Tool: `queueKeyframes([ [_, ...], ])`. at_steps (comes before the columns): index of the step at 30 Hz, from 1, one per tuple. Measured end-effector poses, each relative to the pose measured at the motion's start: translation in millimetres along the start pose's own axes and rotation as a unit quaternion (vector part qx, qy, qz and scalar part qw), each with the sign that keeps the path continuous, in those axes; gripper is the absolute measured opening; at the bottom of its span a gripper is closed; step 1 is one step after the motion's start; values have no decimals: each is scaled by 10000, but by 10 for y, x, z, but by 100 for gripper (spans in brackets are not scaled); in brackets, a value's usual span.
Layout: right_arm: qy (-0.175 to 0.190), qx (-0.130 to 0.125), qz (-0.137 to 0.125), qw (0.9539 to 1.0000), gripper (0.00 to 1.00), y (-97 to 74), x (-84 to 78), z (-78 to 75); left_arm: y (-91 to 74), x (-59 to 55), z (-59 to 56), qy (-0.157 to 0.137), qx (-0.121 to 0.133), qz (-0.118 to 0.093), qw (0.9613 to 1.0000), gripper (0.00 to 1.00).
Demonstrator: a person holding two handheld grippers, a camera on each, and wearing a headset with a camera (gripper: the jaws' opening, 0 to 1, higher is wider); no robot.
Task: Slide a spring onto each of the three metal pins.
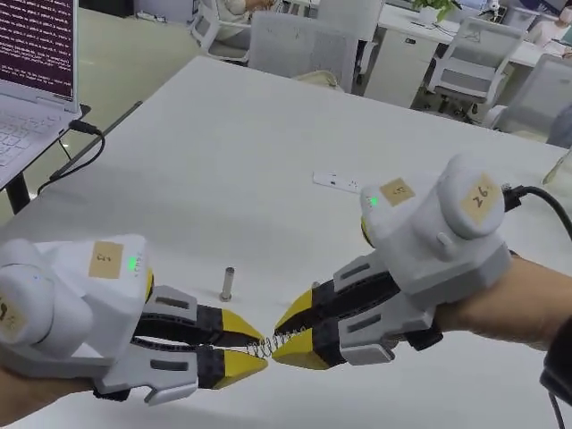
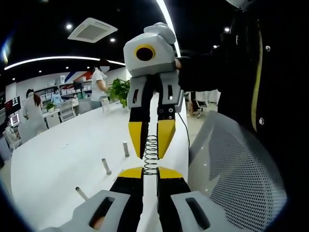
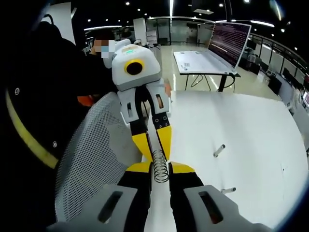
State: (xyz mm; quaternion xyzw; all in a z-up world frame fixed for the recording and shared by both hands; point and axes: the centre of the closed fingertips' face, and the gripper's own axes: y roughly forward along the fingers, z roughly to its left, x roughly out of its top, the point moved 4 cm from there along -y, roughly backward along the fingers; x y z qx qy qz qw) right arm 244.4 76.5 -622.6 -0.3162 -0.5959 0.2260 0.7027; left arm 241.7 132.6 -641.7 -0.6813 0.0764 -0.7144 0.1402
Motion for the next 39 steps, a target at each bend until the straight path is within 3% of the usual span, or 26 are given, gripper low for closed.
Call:
queueKeyframes([
  [9,153,55,-175,9997,10,2,0,4,-1,9,8,-44,24,-29,10000,2],
  [16,147,67,-134,9998,9,5,10,15,0,3,18,-45,51,-25,10000,2],
  [24,50,60,85,9999,8,-9,81,15,11,6,22,-75,59,-49,9999,2],
  [32,-61,75,567,9983,8,-5,96,11,48,-2,22,-52,58,5,10000,3],
  [39,-125,109,702,9974,8,-8,116,12,47,-3,19,12,54,2,10000,3],
])
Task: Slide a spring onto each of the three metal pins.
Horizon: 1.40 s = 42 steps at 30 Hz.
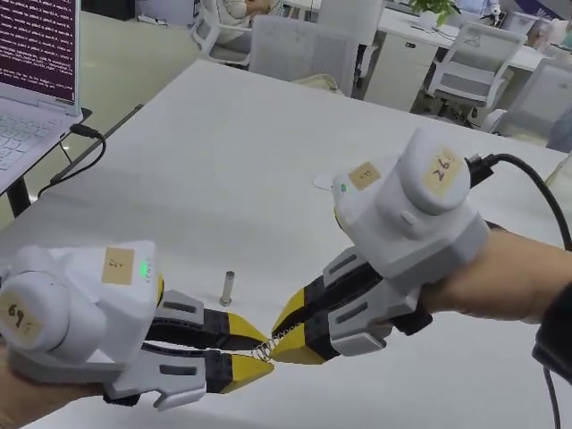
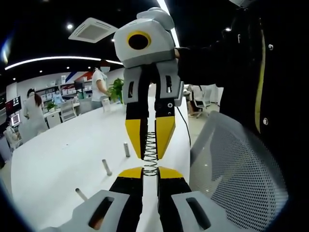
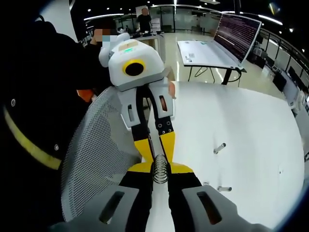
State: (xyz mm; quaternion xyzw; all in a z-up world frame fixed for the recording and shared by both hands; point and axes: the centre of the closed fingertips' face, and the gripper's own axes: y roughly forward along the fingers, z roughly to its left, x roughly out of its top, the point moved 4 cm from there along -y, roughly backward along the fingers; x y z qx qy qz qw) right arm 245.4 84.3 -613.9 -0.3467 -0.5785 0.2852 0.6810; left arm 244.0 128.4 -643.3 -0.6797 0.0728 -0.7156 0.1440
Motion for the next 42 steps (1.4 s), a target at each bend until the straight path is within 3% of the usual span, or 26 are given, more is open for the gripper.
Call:
queueKeyframes([
  [19,-216,-41,432,9988,8,5,22,14,43,5,4,157,-52,51,9998,2],
  [30,-198,-103,332,9992,12,-17,15,-20,26,-7,31,148,2,60,9999,2],
  [42,-167,-127,275,9994,9,-7,5,-19,17,3,43,48,23,36,10000,2],
])
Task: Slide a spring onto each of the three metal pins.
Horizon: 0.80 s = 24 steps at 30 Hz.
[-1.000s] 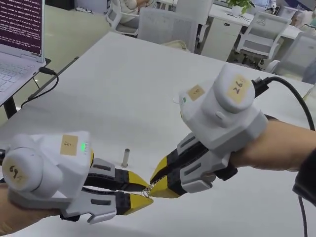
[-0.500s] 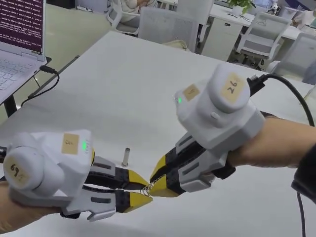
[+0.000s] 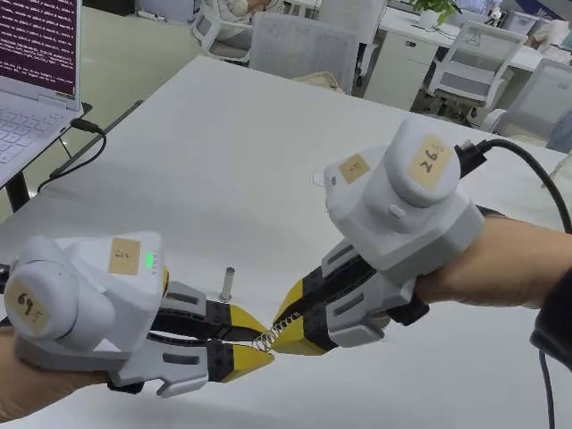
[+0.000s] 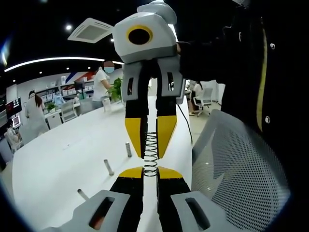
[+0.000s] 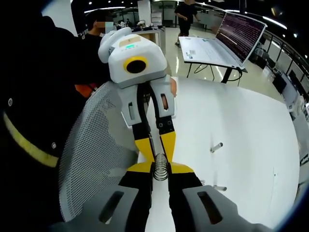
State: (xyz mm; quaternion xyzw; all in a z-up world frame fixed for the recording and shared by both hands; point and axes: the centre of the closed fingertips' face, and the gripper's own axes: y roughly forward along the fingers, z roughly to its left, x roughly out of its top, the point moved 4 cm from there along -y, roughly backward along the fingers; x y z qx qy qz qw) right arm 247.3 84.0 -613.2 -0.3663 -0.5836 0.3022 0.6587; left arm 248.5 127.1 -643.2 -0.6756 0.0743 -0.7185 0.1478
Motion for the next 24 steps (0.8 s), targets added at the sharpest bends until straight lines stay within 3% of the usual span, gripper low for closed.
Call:
queueKeyframes([
  [5,39,-12,-22,10000,8,-14,24,-12,-1,11,6,-39,23,-42,10000,2],
  [11,17,34,140,9999,8,-1,18,-5,17,4,-7,-14,-3,-9,10000,3],
  [24,25,-107,391,9992,8,-85,-117,-114,-39,-37,43,-68,126,77,9999,16],
])
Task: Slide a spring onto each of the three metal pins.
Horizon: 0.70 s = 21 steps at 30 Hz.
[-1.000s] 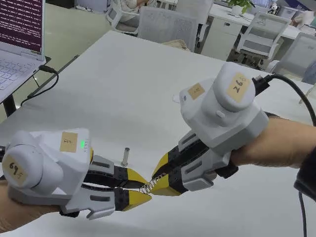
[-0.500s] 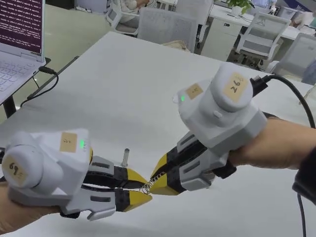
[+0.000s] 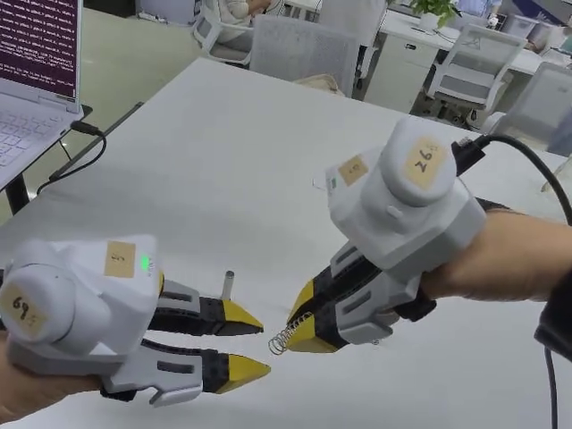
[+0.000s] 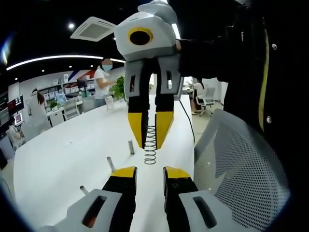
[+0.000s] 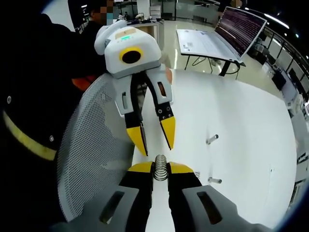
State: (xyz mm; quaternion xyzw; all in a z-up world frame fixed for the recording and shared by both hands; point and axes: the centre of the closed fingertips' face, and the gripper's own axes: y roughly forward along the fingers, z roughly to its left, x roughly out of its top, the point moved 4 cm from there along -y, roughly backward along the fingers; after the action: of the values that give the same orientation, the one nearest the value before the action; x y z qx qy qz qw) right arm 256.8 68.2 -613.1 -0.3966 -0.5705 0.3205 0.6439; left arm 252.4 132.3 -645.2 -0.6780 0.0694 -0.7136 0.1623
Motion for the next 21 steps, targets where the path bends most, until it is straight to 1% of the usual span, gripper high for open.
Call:
queueKeyframes([
  [5,99,-164,56,9998,8,-100,-93,-98,-46,-40,19,-76,83,53,9999,21],
  [7,162,-251,95,9995,8,-150,-144,-149,-83,-52,32,-122,128,38,9998,23],
  [8,173,-333,162,9992,8,-180,-187,-184,-103,-61,42,-157,165,41,9997,25],
  [10,211,-419,233,9986,8,-228,-250,-237,-137,-76,59,-250,239,44,9994,27],
  [13,302,-490,253,9980,8,-294,-310,-289,-182,-96,73,-292,334,13,9990,29],
  [15,349,-556,299,9974,8,-342,-355,-330,-206,-114,82,-346,404,30,9986,32],
  [17,393,-646,354,9965,8,-396,-394,-386,-226,-118,79,-365,436,13,9984,32],
  [21,465,-726,391,9955,8,-457,-427,-467,-254,-135,79,-416,495,-5,9979,33],
])
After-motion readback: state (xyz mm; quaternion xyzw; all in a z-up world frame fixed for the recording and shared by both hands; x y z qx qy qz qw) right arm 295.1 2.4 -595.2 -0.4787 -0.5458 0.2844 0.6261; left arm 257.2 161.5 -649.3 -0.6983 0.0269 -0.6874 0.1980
